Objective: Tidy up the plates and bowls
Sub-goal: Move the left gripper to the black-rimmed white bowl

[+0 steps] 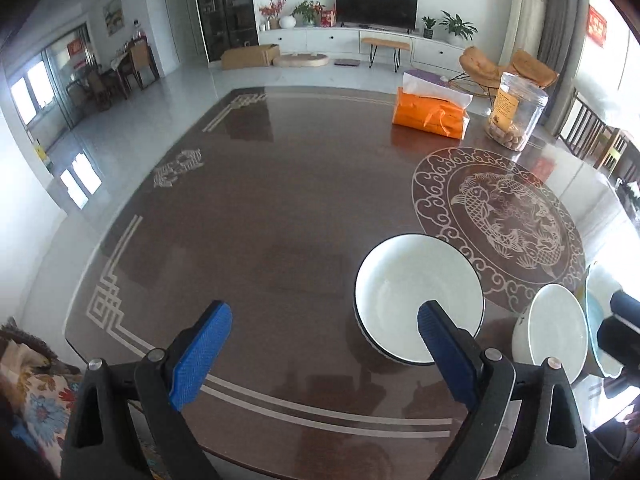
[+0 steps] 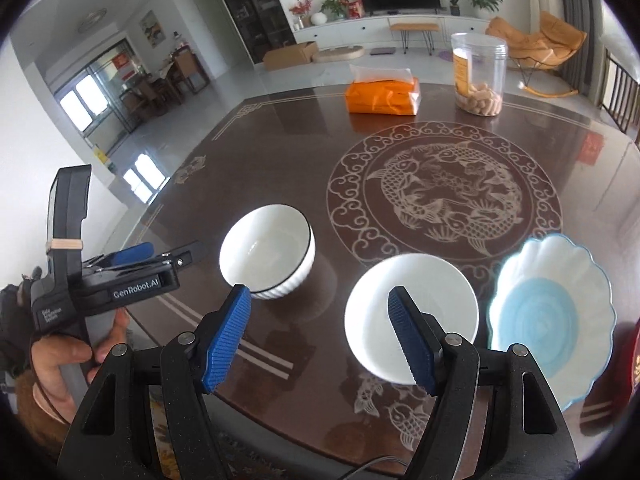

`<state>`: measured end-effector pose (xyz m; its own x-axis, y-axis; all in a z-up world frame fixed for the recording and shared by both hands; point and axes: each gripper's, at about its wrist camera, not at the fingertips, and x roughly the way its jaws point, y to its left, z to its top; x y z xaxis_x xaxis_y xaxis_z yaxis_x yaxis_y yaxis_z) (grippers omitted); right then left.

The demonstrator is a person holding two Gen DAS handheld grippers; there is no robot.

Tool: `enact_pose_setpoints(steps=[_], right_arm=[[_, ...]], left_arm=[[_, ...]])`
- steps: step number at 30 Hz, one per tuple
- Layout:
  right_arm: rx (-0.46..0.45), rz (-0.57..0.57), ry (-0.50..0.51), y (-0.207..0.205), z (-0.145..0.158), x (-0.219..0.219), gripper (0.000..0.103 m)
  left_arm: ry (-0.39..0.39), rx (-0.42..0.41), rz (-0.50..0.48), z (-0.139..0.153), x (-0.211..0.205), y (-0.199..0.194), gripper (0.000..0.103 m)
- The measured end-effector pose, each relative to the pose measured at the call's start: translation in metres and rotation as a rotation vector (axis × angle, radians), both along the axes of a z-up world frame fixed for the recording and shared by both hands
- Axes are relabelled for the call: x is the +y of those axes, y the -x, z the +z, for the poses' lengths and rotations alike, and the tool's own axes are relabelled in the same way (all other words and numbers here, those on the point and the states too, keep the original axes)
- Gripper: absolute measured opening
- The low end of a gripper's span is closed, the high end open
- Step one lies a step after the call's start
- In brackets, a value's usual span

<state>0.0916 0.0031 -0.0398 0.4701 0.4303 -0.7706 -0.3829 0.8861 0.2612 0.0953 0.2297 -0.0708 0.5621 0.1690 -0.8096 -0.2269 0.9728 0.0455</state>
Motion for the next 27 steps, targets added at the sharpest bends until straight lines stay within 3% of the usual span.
enact_pose_setpoints(steps=[5, 17, 19, 23, 24, 27], right_arm=[[-0.084, 0.011, 0.059, -0.001, 0.017, 0.017, 0.074], [-0.049, 0.012, 0.093, -0.017, 0.006, 0.024, 0.074], [-0.047, 0.011, 0.093, -0.018, 0.005, 0.024, 0.074], [-0.043, 0.02, 0.08, -0.029, -0.003, 0.025, 0.074], [-0.041, 0.022, 0.083, -0.035, -0.005, 0.026, 0.074], [-0.021, 0.058, 0.097, -0.055, -0.019, 0.034, 0.074]], left_arm=[[-0.061, -0.008, -0.012, 0.006, -0.006, 0.002, 0.095], [-0.04, 0.035, 0.0, -0.011, 0.003, 0.0, 0.095], [0.015, 0.052, -0.01, -0.015, 0.009, -0.003, 0.095], [0.298, 0.099, 0.0, -0.036, 0.042, -0.017, 0.095], [0.325, 0.103, 0.017, -0.042, 0.049, -0.02, 0.095], [0.309, 0.129, 0.005, -0.056, 0.048, -0.032, 0.094]])
